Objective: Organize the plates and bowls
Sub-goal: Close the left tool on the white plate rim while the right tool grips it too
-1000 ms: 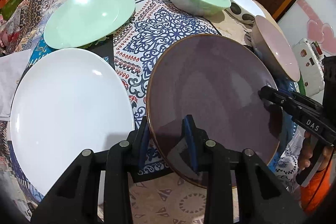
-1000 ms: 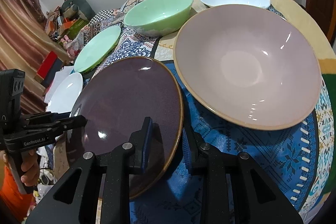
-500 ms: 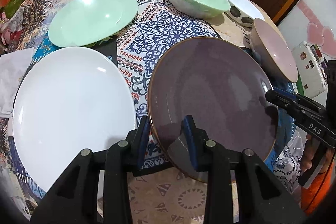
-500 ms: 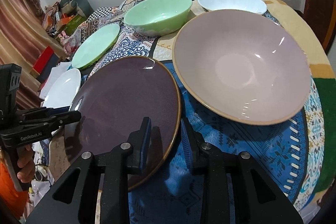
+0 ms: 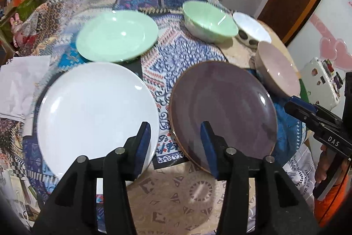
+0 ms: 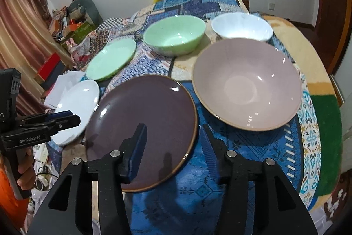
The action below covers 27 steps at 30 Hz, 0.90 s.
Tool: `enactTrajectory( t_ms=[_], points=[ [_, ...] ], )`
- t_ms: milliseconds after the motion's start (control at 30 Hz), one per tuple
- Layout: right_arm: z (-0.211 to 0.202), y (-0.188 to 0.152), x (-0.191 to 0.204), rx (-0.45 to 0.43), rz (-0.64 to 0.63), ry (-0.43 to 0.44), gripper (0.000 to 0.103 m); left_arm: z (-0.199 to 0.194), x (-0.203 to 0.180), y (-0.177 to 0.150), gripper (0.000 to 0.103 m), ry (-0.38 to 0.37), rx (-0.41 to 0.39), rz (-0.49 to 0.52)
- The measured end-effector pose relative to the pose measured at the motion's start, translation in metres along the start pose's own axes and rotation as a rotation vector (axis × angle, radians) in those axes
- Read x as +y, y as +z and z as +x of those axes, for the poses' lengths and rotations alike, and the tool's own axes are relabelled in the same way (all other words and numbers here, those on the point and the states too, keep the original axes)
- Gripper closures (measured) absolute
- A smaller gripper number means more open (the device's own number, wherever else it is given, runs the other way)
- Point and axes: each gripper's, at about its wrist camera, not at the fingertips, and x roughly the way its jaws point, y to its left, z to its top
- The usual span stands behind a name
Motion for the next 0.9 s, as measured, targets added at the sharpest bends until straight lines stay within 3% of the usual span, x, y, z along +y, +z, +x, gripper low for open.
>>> enactTrajectory(
  t_ms=[200,300,433,900],
  points=[
    [-0.006,0.009,0.018,-0.034,-0.032,0.024,0.053,-0.038,0.012,0.0,0.032,0.044,-0.11,-0.01],
    [-0.008,0.013,0.029,-0.056,-0.053,0.031,0.039,-0.053,0.024,0.0,0.022,0.056,-0.143,-0.031],
    [-0.005,0.018,0.046,-0.067,-0.085,0.045,0.033,-0.069,0.039,-0.003,0.013,0.099,-0.192,-0.025],
    [0.048,0.033,0.112,-0.002,-0.202,0.101,0.032,-0.062,0.124,-0.021,0.012,0.168,-0.163,-0.159]
  ],
)
